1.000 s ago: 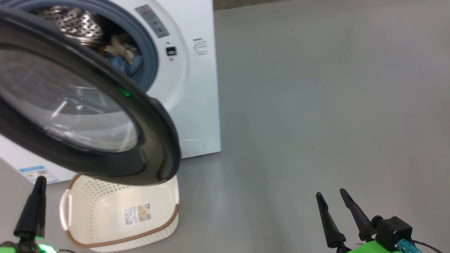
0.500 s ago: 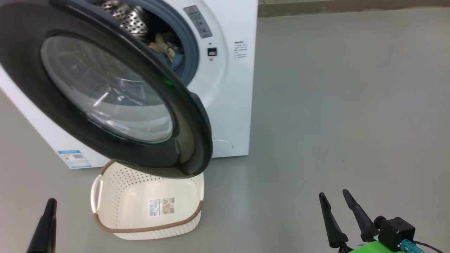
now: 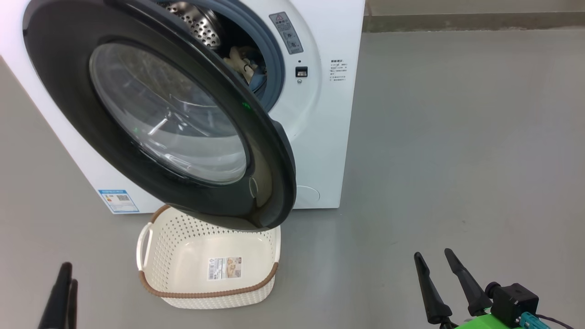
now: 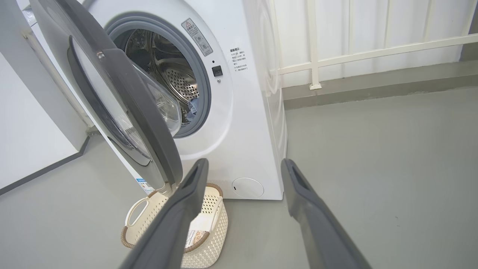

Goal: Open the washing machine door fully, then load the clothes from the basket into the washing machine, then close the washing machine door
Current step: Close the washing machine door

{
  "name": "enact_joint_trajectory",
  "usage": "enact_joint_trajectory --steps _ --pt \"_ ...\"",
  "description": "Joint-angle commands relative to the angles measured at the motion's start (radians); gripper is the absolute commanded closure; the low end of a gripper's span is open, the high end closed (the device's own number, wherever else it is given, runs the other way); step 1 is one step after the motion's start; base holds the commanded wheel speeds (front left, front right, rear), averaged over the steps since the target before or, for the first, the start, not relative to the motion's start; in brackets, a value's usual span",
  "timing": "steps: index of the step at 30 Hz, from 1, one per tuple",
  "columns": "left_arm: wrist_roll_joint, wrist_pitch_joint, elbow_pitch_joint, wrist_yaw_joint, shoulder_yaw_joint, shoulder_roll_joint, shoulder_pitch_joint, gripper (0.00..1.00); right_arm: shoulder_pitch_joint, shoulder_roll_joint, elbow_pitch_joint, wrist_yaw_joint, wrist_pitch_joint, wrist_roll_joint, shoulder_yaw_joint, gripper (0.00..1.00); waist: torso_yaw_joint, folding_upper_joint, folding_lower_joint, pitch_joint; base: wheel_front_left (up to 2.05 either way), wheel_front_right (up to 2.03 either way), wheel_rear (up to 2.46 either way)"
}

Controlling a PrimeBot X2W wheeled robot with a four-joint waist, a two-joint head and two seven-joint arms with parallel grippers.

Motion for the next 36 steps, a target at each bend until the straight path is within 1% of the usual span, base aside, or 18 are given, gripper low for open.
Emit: enact_joint_trajectory --steps 1,3,6,9,11,13,15,17,20,22,29,34,36 --pt "0.013 -0.011 -0.035 -0.011 0.027 0.025 -0.023 0.00 -0.028 -0.003 -0.020 0.003 -0.005 0.002 0.029 0.00 0.000 0.0000 0.0000 0.000 0.00 0.00 0.00" --pt "0.031 -0.042 -0.044 -0.011 0.014 0.032 -0.020 0.00 -0.028 -0.003 -0.020 0.003 -0.005 0.000 0.031 0.00 -0.001 0.0000 0.0000 -0.001 0.00 0.00 0.00" --pt "0.093 -0.107 -0.063 -0.011 -0.015 0.069 -0.016 0.00 -0.030 -0.003 -0.019 0.003 -0.005 -0.002 0.034 0.00 -0.005 0.0000 0.0000 -0.002 0.00 0.00 0.00" --pt "0.185 -0.205 -0.082 -0.011 -0.075 0.126 -0.004 0.00 -0.030 -0.003 -0.020 0.003 -0.005 -0.004 0.034 0.00 -0.010 0.0000 0.0000 -0.001 0.00 0.00 0.00" --pt "0.256 -0.284 -0.080 -0.011 -0.125 0.174 0.006 0.00 -0.030 -0.003 -0.021 0.003 -0.005 -0.006 0.034 0.00 -0.013 0.0000 0.0000 -0.001 0.00 0.00 0.00" --pt "0.335 -0.366 -0.062 -0.011 -0.189 0.232 0.017 0.00 -0.030 -0.003 -0.021 0.003 -0.005 -0.006 0.035 0.00 -0.015 0.0000 0.0000 -0.001 0.00 0.00 0.00" --pt "0.376 -0.441 -0.030 -0.011 -0.241 0.269 0.022 0.00 -0.030 -0.003 -0.021 0.003 -0.005 -0.006 0.036 0.00 -0.018 0.0000 0.0000 -0.001 0.00 0.00 0.00" --pt "0.442 -0.482 0.001 -0.011 -0.277 0.307 0.021 0.00 -0.029 -0.003 -0.021 0.003 -0.005 -0.006 0.036 0.00 -0.019 0.0000 0.0000 -0.001 0.00 0.00 0.00" --pt "0.547 -0.501 0.044 -0.011 -0.298 0.341 0.015 0.00 -0.030 -0.003 -0.023 0.003 -0.005 -0.004 0.034 0.00 -0.021 0.0000 0.0000 0.000 0.00 0.00 0.00" --pt "0.624 -0.503 0.050 -0.011 -0.271 0.332 0.003 0.00 -0.031 -0.003 -0.024 0.003 -0.005 -0.003 0.033 0.00 -0.021 0.0000 0.0000 0.001 0.00 0.00 0.00" --pt "0.902 -0.503 0.048 -0.011 -0.225 0.299 0.012 0.00 -0.034 -0.003 -0.030 0.003 -0.005 0.005 0.037 0.00 -0.026 0.0000 0.0000 0.004 0.00 0.00 0.00" --pt "1.020 -0.503 0.058 -0.011 -0.202 0.255 0.047 0.00 -0.036 -0.003 -0.031 0.003 -0.005 0.004 0.040 0.00 -0.034 0.0000 0.0000 0.004 0.00 0.00 0.00" --pt "1.037 -0.503 0.064 -0.011 -0.202 0.250 0.052 0.00 -0.036 -0.003 -0.031 0.003 -0.005 0.003 0.040 0.00 -0.036 0.0000 0.0000 0.003 0.00 0.00 0.00"
